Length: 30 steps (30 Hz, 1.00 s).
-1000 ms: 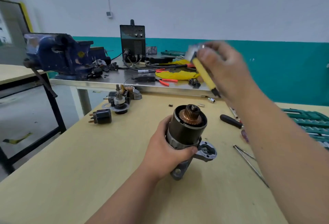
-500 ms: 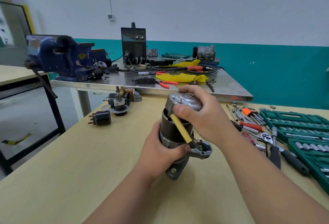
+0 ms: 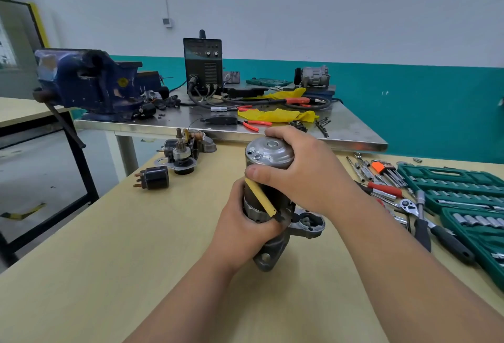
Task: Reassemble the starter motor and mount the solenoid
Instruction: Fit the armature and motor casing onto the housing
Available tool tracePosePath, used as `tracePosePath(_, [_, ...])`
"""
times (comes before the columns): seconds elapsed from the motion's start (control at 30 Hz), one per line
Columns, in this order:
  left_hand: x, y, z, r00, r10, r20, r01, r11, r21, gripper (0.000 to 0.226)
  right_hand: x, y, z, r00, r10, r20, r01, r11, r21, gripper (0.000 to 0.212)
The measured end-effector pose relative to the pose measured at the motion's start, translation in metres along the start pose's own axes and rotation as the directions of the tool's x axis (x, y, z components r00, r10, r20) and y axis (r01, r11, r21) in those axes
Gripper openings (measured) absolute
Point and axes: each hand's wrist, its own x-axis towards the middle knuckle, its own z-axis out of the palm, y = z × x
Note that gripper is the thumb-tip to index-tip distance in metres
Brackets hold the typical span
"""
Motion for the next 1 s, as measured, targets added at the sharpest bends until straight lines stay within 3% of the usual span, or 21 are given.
tracePosePath(0.2, [0.0, 0.0, 0.0, 1.0, 0.024, 0.003, -0.024, 0.999, -0.033, 0.058, -0.005, -0.004, 0.012, 0.995, 0.062, -0.076, -0.07, 0.99, -0.121, 0.089])
tracePosePath(0.33, [0.0, 0.002, -0.001, 1.0, 0.021, -0.004, -0.022, 0.999, -0.044, 0.053, -0.003, 0.002, 0.004, 0.998, 0.045, 0.053, -0.043, 0.999, -0.024, 0.084])
tracePosePath(0.5, [0.0, 0.001, 0.0, 1.0, 0.025, -0.003, -0.025, 0.999, -0.034, 0.052, -0.004, 0.008, 0.004, 0.998, 0.017, 0.063, -0.02, 0.999, 0.04, 0.089])
tracePosePath(0.67, [-0.001, 0.003, 0.001, 0.999, 0.03, -0.024, -0.03, 0.999, -0.01, 0.049, 0.007, 0.013, -0.008, 0.992, -0.018, 0.128, 0.002, 0.992, 0.126, 0.049])
tracePosePath(0.77, [0.0, 0.003, 0.002, 1.0, 0.019, -0.018, -0.019, 1.0, 0.001, 0.05, 0.016, 0.008, -0.013, 0.985, -0.034, 0.171, -0.001, 0.98, 0.201, 0.051])
tracePosePath(0.87, [-0.001, 0.003, 0.002, 1.0, 0.005, -0.014, -0.005, 1.0, 0.006, 0.051, 0.022, 0.002, -0.012, 0.96, -0.071, 0.269, 0.04, 0.992, 0.119, 0.044])
tracePosePath(1.0, [-0.001, 0.005, 0.003, 0.999, 0.008, -0.031, -0.007, 1.0, 0.019, 0.049, 0.02, 0.002, -0.007, 0.967, -0.097, 0.236, 0.084, 0.994, 0.065, 0.032])
